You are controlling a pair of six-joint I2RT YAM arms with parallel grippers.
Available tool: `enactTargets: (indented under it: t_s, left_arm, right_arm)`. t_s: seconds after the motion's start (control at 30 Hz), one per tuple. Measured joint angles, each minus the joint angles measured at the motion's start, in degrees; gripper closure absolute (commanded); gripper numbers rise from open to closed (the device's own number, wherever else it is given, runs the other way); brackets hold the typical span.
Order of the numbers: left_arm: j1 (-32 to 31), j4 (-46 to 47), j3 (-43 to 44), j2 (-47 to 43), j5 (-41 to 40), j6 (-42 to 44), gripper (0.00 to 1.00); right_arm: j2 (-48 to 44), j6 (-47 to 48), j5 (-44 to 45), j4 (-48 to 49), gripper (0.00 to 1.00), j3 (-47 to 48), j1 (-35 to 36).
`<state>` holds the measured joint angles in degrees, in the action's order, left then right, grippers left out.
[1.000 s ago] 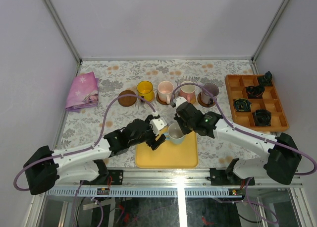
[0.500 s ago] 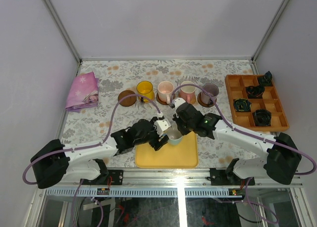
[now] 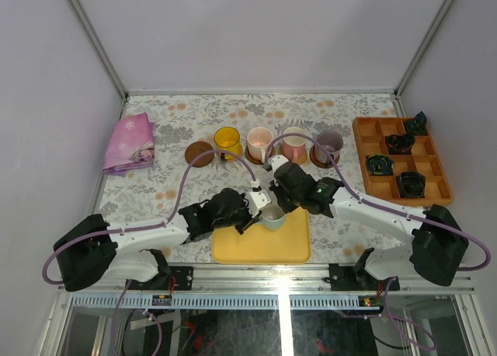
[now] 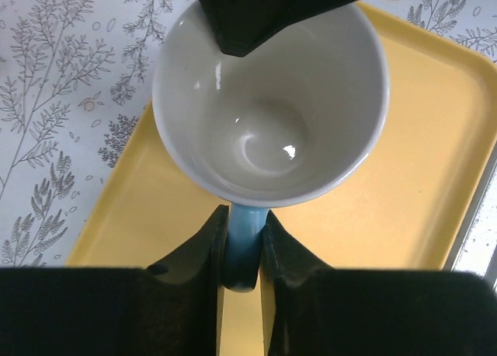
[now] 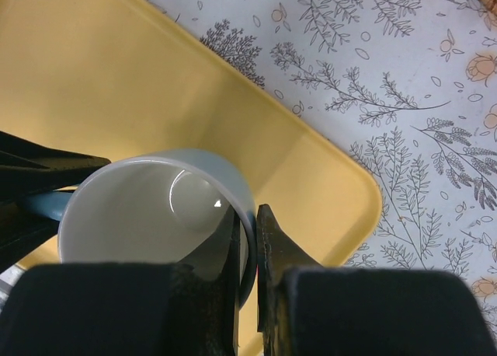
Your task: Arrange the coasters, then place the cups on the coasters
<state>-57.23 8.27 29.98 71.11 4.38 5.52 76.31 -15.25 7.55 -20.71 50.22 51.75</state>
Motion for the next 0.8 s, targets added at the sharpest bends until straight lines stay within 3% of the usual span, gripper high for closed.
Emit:
enactTargets:
  t_s: [0.03,0.1,0.23,0.3,0.47,0.8]
  left_arm:
    - [-0.02,-0.09,-0.07,0.09,0.57,0.46,0.99]
    - [-0.37,-0.17,-0.24,0.28,1.2,0.74,1.0]
    - [-0.37,-0.17,-0.24,0.61,1.2,0.7,1.0]
    - [-0.37,-0.11,-0.24,0.61,1.22,0.48,1.0]
    - [-0.46,0.04,-0.24,0.44,-0.83,-1.51,1.0]
    - [-0.42,-0.22,-0.24,0.24,-6.78,-4.22,1.0]
  right_arm:
    - [0.11,0.33,-0.13,0.02,1.0,0.0,-0.02]
    - [0.33,1.09,-0.68,-0.33,0.98,0.0,-0.02]
    - [0.72,1.16,-1.01,-0.42,0.79,0.0,-0.02]
    - [0.74,1.01,-0.92,-0.42,0.65,0.0,-0.02]
    - [0.37,-0.57,-0.52,0.04,0.49,0.17,0.0]
    - [-7.91,-1.49,0.09,-1.44,0.43,2.08,0.02]
